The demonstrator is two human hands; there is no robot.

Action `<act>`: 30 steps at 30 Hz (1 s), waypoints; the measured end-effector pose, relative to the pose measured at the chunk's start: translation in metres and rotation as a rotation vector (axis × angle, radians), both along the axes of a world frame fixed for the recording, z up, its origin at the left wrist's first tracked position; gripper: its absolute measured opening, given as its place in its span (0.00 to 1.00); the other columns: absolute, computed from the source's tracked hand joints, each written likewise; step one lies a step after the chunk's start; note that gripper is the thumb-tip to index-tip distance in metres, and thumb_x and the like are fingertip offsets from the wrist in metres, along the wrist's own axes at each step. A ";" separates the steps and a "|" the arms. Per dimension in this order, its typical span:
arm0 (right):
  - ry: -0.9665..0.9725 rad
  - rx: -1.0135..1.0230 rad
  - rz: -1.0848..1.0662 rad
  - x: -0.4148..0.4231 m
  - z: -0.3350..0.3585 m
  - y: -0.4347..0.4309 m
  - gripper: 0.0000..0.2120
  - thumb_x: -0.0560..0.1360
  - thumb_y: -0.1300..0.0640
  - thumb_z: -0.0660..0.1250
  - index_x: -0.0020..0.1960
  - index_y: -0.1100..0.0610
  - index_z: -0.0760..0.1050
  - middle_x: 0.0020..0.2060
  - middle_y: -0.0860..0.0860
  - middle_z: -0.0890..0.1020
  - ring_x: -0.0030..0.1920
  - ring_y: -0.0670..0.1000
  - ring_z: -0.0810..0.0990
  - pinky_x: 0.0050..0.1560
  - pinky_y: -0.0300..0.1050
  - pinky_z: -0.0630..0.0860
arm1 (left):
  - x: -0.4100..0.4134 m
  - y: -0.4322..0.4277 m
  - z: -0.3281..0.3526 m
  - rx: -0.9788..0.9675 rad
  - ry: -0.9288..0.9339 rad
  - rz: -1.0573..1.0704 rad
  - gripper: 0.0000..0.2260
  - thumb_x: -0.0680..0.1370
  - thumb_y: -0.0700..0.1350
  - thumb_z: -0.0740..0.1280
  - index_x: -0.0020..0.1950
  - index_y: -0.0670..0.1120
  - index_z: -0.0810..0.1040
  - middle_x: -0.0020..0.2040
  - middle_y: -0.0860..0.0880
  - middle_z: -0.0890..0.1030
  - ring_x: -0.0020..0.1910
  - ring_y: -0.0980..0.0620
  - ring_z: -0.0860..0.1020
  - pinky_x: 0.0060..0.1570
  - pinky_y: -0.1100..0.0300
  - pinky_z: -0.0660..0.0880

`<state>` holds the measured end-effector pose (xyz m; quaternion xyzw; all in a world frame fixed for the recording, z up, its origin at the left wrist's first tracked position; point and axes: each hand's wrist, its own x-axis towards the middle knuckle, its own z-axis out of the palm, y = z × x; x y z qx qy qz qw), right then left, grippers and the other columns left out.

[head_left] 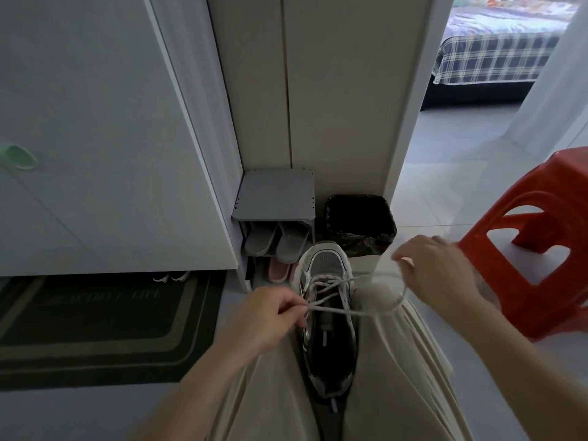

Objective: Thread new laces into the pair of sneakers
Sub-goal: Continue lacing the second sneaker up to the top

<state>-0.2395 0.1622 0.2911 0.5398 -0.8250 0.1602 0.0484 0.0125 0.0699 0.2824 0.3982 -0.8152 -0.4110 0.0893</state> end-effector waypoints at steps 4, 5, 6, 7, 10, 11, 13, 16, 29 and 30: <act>-0.534 0.150 0.447 0.069 0.023 -0.002 0.13 0.76 0.44 0.64 0.59 0.45 0.75 0.45 0.41 0.81 0.45 0.39 0.79 0.49 0.38 0.75 | -0.024 0.010 0.009 -0.019 0.067 0.045 0.06 0.73 0.53 0.70 0.39 0.51 0.81 0.35 0.53 0.83 0.37 0.57 0.81 0.45 0.54 0.79; -0.570 0.253 0.496 0.076 0.023 -0.003 0.16 0.76 0.42 0.62 0.62 0.44 0.72 0.44 0.41 0.82 0.44 0.38 0.79 0.49 0.38 0.75 | -0.029 0.011 0.011 -0.057 0.062 0.069 0.08 0.72 0.54 0.71 0.38 0.51 0.80 0.34 0.53 0.82 0.36 0.58 0.81 0.43 0.57 0.78; -0.575 0.298 0.508 0.076 0.021 -0.003 0.16 0.76 0.42 0.62 0.63 0.44 0.70 0.42 0.43 0.83 0.41 0.37 0.80 0.47 0.38 0.76 | -0.033 0.011 0.011 -0.085 0.065 0.092 0.09 0.72 0.55 0.71 0.38 0.51 0.80 0.33 0.53 0.82 0.34 0.58 0.80 0.40 0.58 0.78; -0.578 0.292 0.486 0.071 0.019 -0.003 0.14 0.77 0.45 0.62 0.61 0.44 0.72 0.38 0.43 0.83 0.37 0.37 0.79 0.44 0.37 0.75 | -0.035 0.011 0.011 -0.104 0.072 0.109 0.09 0.71 0.55 0.72 0.37 0.50 0.79 0.32 0.52 0.82 0.34 0.58 0.80 0.39 0.58 0.77; -0.549 0.219 0.404 0.052 0.013 0.000 0.07 0.77 0.53 0.65 0.51 0.45 0.79 0.32 0.41 0.81 0.36 0.40 0.78 0.41 0.37 0.74 | -0.038 0.011 0.009 -0.108 0.072 0.094 0.07 0.73 0.54 0.71 0.39 0.51 0.80 0.31 0.55 0.82 0.33 0.61 0.79 0.39 0.60 0.76; -0.540 0.212 0.393 0.047 0.009 0.000 0.07 0.76 0.54 0.65 0.49 0.46 0.80 0.32 0.40 0.81 0.37 0.40 0.78 0.43 0.38 0.74 | -0.038 0.011 0.007 -0.111 0.064 0.080 0.06 0.74 0.53 0.70 0.41 0.52 0.81 0.32 0.56 0.82 0.34 0.62 0.79 0.40 0.61 0.77; -0.538 0.189 0.351 0.040 0.000 0.000 0.06 0.76 0.57 0.66 0.47 0.49 0.81 0.31 0.37 0.79 0.37 0.39 0.78 0.45 0.39 0.75 | -0.038 0.009 0.003 -0.150 0.035 0.066 0.03 0.75 0.51 0.69 0.44 0.53 0.81 0.35 0.58 0.82 0.36 0.63 0.79 0.41 0.64 0.76; -0.500 0.107 0.219 0.029 -0.015 0.002 0.06 0.75 0.59 0.66 0.47 0.52 0.82 0.34 0.38 0.79 0.36 0.40 0.76 0.42 0.36 0.72 | -0.038 0.003 -0.008 -0.247 -0.016 0.103 0.05 0.75 0.53 0.68 0.49 0.55 0.80 0.42 0.60 0.80 0.42 0.62 0.77 0.43 0.66 0.73; -0.458 0.118 0.179 0.035 -0.035 -0.003 0.03 0.73 0.52 0.69 0.45 0.47 0.81 0.41 0.42 0.78 0.41 0.45 0.76 0.45 0.45 0.75 | -0.026 -0.011 -0.021 -0.177 -0.210 0.046 0.06 0.72 0.58 0.68 0.42 0.58 0.74 0.39 0.59 0.78 0.43 0.58 0.77 0.48 0.54 0.77; -0.454 0.118 0.187 0.035 -0.034 -0.003 0.03 0.73 0.52 0.69 0.45 0.46 0.81 0.41 0.42 0.78 0.41 0.44 0.76 0.45 0.45 0.75 | -0.027 -0.011 -0.020 -0.229 -0.217 0.063 0.05 0.74 0.56 0.67 0.43 0.57 0.74 0.40 0.59 0.78 0.44 0.57 0.77 0.49 0.54 0.76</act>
